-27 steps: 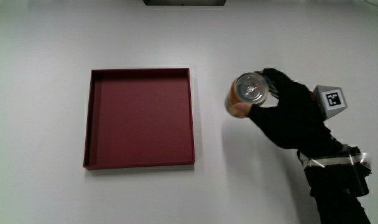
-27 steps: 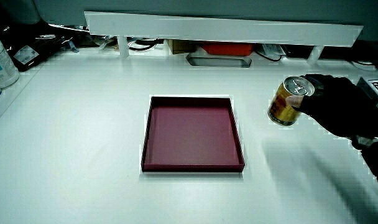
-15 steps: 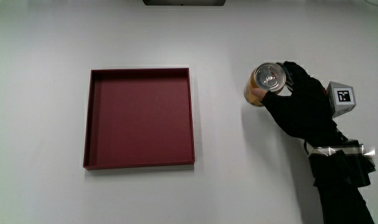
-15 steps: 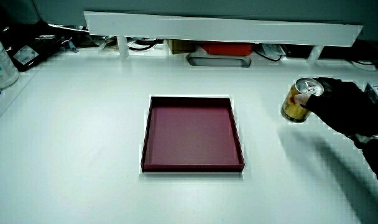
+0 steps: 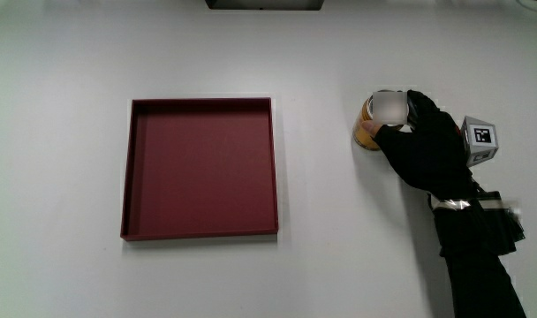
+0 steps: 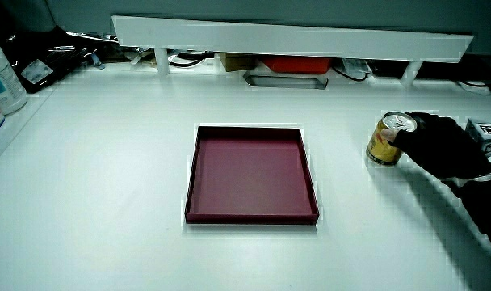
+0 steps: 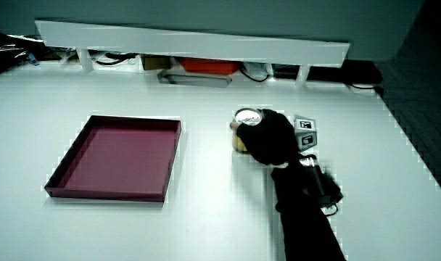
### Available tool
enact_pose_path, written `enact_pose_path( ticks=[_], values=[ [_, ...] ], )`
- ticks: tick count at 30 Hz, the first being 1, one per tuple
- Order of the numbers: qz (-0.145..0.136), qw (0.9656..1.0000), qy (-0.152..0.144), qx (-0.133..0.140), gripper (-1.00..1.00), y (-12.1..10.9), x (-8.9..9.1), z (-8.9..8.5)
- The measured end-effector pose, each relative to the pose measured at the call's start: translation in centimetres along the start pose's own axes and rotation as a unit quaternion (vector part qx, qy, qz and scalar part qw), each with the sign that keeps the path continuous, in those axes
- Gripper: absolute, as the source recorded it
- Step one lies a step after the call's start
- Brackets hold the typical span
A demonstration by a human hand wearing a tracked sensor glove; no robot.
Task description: Place red bull on desk
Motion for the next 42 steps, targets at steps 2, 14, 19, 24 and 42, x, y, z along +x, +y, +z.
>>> enact_pose_path(
  ticks=[2, 14, 19, 24, 42],
  values=[
    [-0.004, 1.0, -0.001, 0.0, 0.0, 0.1, 0.3, 0.0],
    [-0.023, 0.9991, 0.001, 0.036, 0.0, 0.1, 2.1, 0.5],
    [-0.027, 0.9988, 0.008, 0.04, -0.13, 0.1, 2.5, 0.6],
    [-0.031, 0.9988, 0.006, 0.038, -0.3, -0.1, 2.4, 0.5],
    [-0.059, 0.9982, -0.015, 0.004, -0.9, -2.2, 0.1, -0.2]
  ],
)
